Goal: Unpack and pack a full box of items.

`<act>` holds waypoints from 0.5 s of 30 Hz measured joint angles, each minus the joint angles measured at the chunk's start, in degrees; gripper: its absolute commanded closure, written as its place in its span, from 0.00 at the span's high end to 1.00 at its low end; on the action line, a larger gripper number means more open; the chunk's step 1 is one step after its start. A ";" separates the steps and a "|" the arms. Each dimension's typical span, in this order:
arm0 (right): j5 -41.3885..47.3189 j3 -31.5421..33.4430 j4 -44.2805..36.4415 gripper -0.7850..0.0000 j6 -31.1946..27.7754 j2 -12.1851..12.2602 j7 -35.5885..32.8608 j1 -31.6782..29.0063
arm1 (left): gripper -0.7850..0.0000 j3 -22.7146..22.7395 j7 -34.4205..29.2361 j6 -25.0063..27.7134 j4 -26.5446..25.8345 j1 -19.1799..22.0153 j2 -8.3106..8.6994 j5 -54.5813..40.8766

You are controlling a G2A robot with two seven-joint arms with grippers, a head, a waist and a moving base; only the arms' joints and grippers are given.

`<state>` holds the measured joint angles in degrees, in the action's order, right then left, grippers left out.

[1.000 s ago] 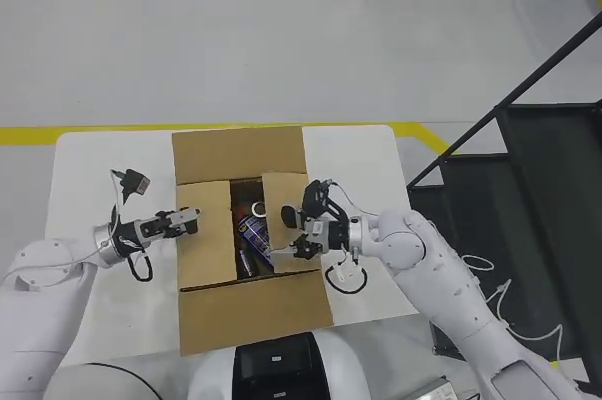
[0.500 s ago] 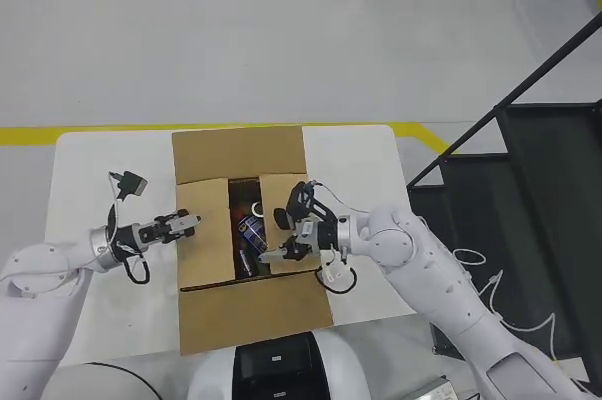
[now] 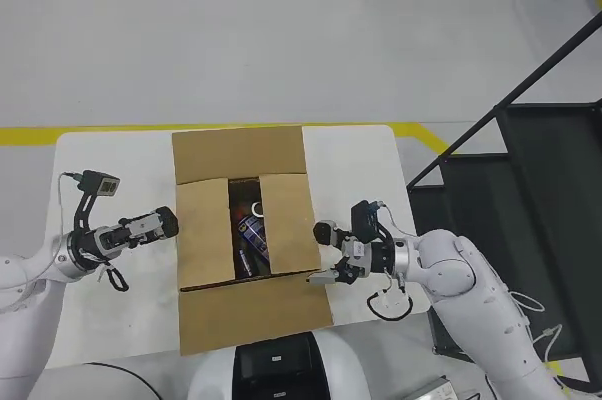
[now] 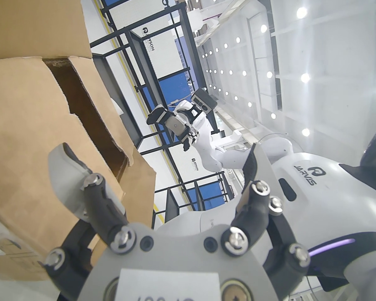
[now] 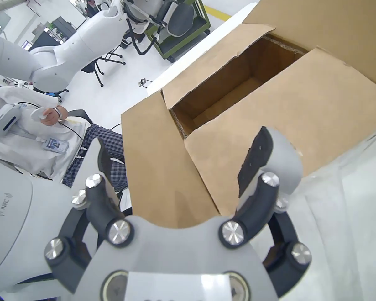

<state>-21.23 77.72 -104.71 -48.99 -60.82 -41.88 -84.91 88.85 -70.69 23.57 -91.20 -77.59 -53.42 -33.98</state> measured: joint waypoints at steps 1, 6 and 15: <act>-0.04 0.34 -0.17 1.00 0.08 0.08 0.10 -0.31 | 1.00 0.32 -0.38 -0.20 0.08 -0.22 0.05 -0.61; -0.17 0.39 -0.16 1.00 0.23 0.08 0.15 -0.30 | 1.00 0.47 -0.60 -0.38 0.17 -0.33 0.07 -1.00; 0.00 0.21 -0.15 1.00 0.29 0.09 -0.02 -0.35 | 1.00 0.47 -0.60 -0.37 0.16 -0.32 0.07 -0.99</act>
<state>-21.22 77.92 -104.86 -48.69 -60.73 -41.90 -85.26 89.31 -71.28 23.20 -91.04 -77.91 -53.35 -34.97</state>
